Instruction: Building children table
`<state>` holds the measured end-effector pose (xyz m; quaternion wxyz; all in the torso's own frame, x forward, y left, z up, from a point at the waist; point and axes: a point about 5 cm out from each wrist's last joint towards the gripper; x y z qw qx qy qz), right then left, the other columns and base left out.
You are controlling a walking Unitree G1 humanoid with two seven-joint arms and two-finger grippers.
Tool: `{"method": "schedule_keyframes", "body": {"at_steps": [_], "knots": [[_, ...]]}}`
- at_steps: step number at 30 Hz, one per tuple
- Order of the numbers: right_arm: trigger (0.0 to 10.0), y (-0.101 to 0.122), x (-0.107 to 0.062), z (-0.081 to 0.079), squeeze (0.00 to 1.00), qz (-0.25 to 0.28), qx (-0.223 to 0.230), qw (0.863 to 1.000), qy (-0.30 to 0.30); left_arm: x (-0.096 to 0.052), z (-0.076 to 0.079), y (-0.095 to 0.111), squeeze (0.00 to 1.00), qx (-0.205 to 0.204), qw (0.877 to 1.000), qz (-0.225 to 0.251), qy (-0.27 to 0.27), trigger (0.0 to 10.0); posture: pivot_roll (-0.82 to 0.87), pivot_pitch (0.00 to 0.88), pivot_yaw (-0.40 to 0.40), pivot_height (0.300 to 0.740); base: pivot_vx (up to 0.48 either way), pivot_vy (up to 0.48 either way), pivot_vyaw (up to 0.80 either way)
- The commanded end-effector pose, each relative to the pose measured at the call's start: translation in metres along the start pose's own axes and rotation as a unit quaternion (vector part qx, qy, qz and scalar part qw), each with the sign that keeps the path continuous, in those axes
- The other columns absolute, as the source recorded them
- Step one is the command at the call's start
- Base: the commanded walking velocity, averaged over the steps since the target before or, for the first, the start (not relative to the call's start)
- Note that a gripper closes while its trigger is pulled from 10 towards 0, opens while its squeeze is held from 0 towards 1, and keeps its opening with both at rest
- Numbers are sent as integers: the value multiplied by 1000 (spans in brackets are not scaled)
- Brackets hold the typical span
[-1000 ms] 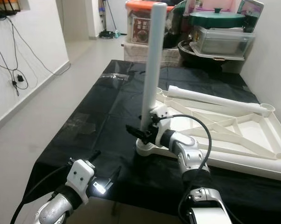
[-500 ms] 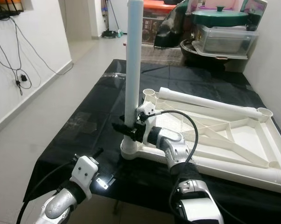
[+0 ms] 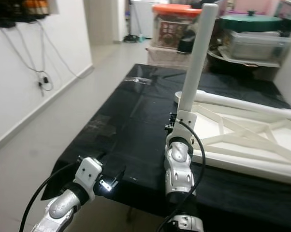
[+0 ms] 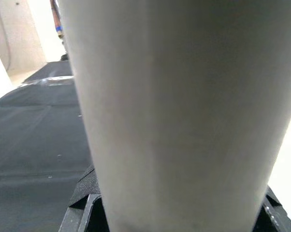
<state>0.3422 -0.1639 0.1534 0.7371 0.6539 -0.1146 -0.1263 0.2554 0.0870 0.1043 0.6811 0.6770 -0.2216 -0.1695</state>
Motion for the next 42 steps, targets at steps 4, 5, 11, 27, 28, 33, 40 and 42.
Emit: {"method": "schedule_keyframes", "body": {"at_steps": [4,5,11,27,28,33,40,42], "knots": [[10000,-5,0,-20,1000,17,39,996,77,3,-4,-5,0,5,1000,-6,2,10000,59,0,-9,740,0,0,0],[10000,-5,1,-21,1000,28,46,994,90,4,-5,-6,0,6,1000,-6,2,10000,61,0,-12,740,0,0,0],[10000,-3,9,-20,0,49,49,991,116,6,-6,-7,0,7,1000,-5,3,10000,57,0,-17,740,0,0,0],[10000,17,2,-38,0,70,45,795,601,15,-10,-14,0,9,1000,-3,-1,10000,62,0,-28,740,0,0,0],[10000,17,2,-38,0,70,45,795,601,15,-10,-14,0,9,1000,-3,-1,10000,62,0,-28,740,0,0,0],[10000,15,-7,-44,0,58,26,718,693,16,-9,-15,0,10,1000,-2,-1,10000,70,0,-38,740,0,0,0],[0,13,5,-54,0,75,-2,792,605,17,-8,-18,0,10,1000,0,-1,10000,76,0,-46,740,0,0,0],[0,5,19,-44,0,48,-11,872,488,17,-9,-18,0,11,1000,2,0,10000,73,0,-44,740,0,0,0]]}}
Point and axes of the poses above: a point about 5 cm out from each wrist's last joint towards the gripper, its own x axis pointing out of the wrist towards the gripper, its own y axis along the axis of the wrist's last joint, z = x × y, and after that the axes turned 11 degrees about -x, right-handed
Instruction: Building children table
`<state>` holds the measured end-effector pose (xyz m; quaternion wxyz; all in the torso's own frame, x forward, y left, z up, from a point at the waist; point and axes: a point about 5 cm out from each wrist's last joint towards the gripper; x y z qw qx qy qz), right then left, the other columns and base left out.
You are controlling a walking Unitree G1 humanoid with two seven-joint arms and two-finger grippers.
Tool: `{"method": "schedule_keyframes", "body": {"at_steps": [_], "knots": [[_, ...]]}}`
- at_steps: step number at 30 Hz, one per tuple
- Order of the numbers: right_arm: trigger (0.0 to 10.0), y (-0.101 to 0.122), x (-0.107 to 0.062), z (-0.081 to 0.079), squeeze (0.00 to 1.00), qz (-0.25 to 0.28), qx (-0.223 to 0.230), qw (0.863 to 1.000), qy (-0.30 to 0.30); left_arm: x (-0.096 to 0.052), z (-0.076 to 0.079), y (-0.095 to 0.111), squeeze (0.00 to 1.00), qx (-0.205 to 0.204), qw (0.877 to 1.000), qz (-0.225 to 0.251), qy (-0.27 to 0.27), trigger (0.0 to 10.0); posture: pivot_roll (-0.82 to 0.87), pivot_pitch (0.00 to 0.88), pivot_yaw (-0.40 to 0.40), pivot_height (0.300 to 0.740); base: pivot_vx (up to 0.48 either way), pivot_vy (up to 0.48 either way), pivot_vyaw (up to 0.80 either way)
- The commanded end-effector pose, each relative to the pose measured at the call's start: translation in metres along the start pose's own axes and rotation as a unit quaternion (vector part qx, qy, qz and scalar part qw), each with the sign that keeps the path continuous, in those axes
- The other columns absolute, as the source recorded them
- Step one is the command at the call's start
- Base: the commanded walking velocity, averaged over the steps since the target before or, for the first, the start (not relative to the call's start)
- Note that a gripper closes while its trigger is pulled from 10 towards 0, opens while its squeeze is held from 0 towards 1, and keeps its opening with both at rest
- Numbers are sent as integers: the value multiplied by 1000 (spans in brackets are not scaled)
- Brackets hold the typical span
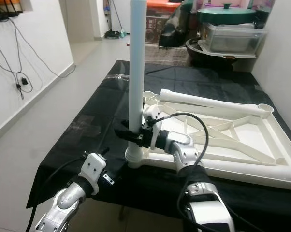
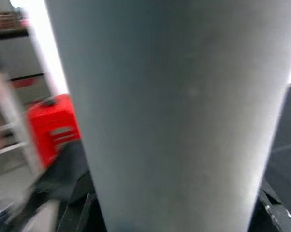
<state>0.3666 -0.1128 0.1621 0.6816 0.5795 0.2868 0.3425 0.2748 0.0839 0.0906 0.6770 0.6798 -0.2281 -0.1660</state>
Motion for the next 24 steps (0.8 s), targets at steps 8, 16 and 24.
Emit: {"method": "schedule_keyframes", "body": {"at_steps": [8,16,24], "knots": [[0,-32,-54,43,0,-106,39,862,-494,-1,-3,-3,0,3,1000,-3,2,10000,63,0,-35,740,0,0,0],[10000,-35,-38,16,0,-64,81,846,-523,0,-2,-2,0,3,1000,-1,-1,10000,75,0,-42,740,0,0,0],[10000,-11,-6,11,16,30,66,912,-404,0,-1,-1,0,5,1000,2,-2,10000,91,0,-55,740,0,0,0]]}}
Point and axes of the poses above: a point about 5 cm out from each wrist's last joint towards the gripper, its own x axis pointing out of the wrist towards the gripper, its own y axis along the axis of the wrist's last joint, z = x × y, and after that the axes turned 11 degrees about -x, right-handed
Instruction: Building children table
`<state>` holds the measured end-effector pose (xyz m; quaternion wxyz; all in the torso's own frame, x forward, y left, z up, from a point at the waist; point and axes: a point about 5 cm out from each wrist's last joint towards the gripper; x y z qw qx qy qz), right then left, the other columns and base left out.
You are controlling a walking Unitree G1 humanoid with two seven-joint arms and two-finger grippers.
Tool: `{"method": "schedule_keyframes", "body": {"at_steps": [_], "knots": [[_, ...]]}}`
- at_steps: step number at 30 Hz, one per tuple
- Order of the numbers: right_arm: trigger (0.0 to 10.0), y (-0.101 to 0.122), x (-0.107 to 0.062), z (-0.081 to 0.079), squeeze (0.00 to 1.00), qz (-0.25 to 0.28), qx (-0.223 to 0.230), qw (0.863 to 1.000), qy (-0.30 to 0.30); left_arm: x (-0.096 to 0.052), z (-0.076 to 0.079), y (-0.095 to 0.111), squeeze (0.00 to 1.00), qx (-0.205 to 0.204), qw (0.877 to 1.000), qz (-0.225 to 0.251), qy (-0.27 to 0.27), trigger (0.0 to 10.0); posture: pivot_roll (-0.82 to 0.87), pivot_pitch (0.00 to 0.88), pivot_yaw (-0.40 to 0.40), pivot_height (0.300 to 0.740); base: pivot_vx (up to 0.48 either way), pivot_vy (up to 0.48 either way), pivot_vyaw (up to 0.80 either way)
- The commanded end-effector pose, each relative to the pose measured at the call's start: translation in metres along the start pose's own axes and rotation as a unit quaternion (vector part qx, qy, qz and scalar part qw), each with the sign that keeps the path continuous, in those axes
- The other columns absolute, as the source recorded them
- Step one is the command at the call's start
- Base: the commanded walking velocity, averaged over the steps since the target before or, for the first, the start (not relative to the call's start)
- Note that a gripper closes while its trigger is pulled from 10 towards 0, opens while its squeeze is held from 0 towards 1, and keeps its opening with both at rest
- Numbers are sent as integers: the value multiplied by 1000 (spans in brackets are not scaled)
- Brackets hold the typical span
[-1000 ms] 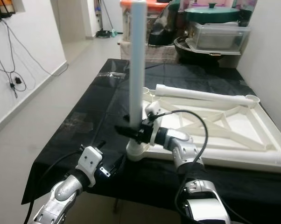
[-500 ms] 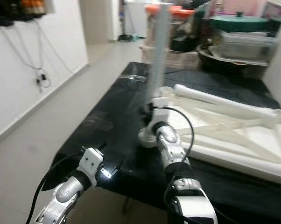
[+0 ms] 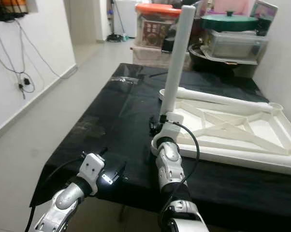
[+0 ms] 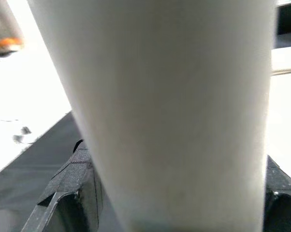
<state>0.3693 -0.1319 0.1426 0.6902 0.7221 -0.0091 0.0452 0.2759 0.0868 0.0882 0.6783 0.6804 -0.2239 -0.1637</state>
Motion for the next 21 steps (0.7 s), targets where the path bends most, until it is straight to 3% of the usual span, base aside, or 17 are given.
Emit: {"method": "schedule_keyframes", "body": {"at_steps": [1,2,7,9,11,12,13,15,16,17,18,21], "knots": [[10000,14,7,-7,0,31,1,998,46,1,2,1,0,6,1000,4,-7,10000,96,0,-55,740,0,0,0],[10000,18,11,-4,0,33,3,996,85,0,1,2,0,7,1000,5,-6,10000,93,0,-52,740,0,0,0],[10000,27,15,0,0,41,-6,987,155,1,0,3,0,8,1000,7,-6,10000,98,0,-56,740,0,0,0],[10000,33,14,-2,0,31,-18,962,270,1,0,4,0,10,1000,9,-7,10000,99,0,-54,740,0,0,0],[10000,33,14,-2,0,31,-18,962,270,1,0,4,0,10,1000,9,-7,10000,99,0,-54,740,0,0,0],[10000,32,9,-7,0,16,-30,939,342,1,0,5,0,10,1000,10,-7,10000,104,0,-51,740,0,0,0],[10000,32,9,-7,0,16,-30,939,342,1,0,5,0,10,1000,10,-7,10000,104,0,-51,740,0,0,0],[10000,21,-3,-17,0,-21,-56,880,471,1,-1,5,0,11,1000,10,-7,10000,116,0,-57,740,0,0,0],[10000,21,-3,-17,0,-21,-56,880,471,1,-1,5,0,11,1000,10,-7,10000,116,0,-57,740,0,0,0],[10000,16,-9,-21,0,-37,-61,851,520,1,-1,6,0,12,1000,9,-7,10000,116,0,-57,740,0,0,0],[10000,13,-12,-23,0,-45,-63,835,545,1,-1,6,0,12,1000,9,-7,10000,116,0,-57,740,0,0,0],[10000,12,-10,-28,0,-49,-55,826,560,1,-1,6,0,14,1000,9,-7,10000,126,0,-62,740,0,0,0]]}}
Point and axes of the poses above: a point about 5 cm out from each wrist's last joint towards the gripper, its own x axis pointing out of the wrist towards the gripper, its own y axis along the axis of the wrist's last joint, z = x × y, and after that the axes turned 11 degrees about -x, right-handed
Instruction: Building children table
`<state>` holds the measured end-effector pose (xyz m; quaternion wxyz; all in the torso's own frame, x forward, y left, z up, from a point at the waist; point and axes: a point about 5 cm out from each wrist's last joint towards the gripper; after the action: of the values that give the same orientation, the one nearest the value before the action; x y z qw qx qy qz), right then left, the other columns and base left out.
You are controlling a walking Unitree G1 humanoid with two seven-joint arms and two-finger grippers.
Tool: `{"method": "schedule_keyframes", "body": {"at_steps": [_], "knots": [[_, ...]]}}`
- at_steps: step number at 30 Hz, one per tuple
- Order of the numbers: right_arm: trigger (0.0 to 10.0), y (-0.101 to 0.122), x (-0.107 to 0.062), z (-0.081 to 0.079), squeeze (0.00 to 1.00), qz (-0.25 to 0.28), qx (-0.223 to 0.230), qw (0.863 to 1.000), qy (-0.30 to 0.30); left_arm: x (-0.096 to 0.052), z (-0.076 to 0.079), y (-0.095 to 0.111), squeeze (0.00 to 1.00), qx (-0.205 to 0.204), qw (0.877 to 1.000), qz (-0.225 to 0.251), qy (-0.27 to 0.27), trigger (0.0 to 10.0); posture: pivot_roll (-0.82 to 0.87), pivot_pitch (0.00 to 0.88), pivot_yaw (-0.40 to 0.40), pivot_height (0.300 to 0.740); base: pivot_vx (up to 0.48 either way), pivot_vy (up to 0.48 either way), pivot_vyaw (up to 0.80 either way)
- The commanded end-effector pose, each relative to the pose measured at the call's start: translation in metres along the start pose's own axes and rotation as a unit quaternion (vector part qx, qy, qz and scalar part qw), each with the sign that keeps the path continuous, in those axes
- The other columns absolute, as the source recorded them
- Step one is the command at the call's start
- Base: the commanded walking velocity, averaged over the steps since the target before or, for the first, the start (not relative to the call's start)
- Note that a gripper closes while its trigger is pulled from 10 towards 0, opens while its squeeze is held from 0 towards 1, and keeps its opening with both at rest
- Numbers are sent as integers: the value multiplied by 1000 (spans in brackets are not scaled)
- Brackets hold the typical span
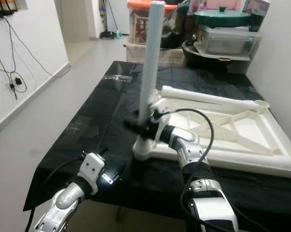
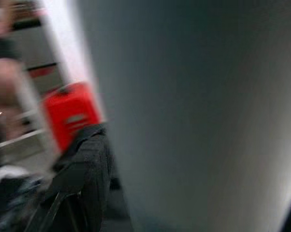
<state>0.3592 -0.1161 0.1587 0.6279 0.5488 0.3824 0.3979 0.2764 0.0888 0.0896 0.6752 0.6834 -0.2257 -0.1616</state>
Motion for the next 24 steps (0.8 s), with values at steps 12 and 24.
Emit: {"method": "schedule_keyframes", "body": {"at_steps": [12,24], "knots": [[0,5,18,21,0,-11,-2,980,-199,1,1,5,0,11,1000,8,-7,10000,130,0,-67,740,0,0,0],[0,-24,-52,37,0,-74,69,713,-694,1,2,5,0,9,1000,7,-7,10000,115,0,-59,740,0,0,0]]}}
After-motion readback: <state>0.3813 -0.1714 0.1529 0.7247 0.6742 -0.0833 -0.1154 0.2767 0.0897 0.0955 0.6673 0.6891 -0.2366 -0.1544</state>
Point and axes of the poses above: a point about 5 cm out from each wrist's last joint towards the gripper, its own x axis pointing out of the wrist towards the gripper, its own y axis along the axis of the wrist's last joint, z = x × y, and after that the axes turned 11 degrees about -x, right-handed
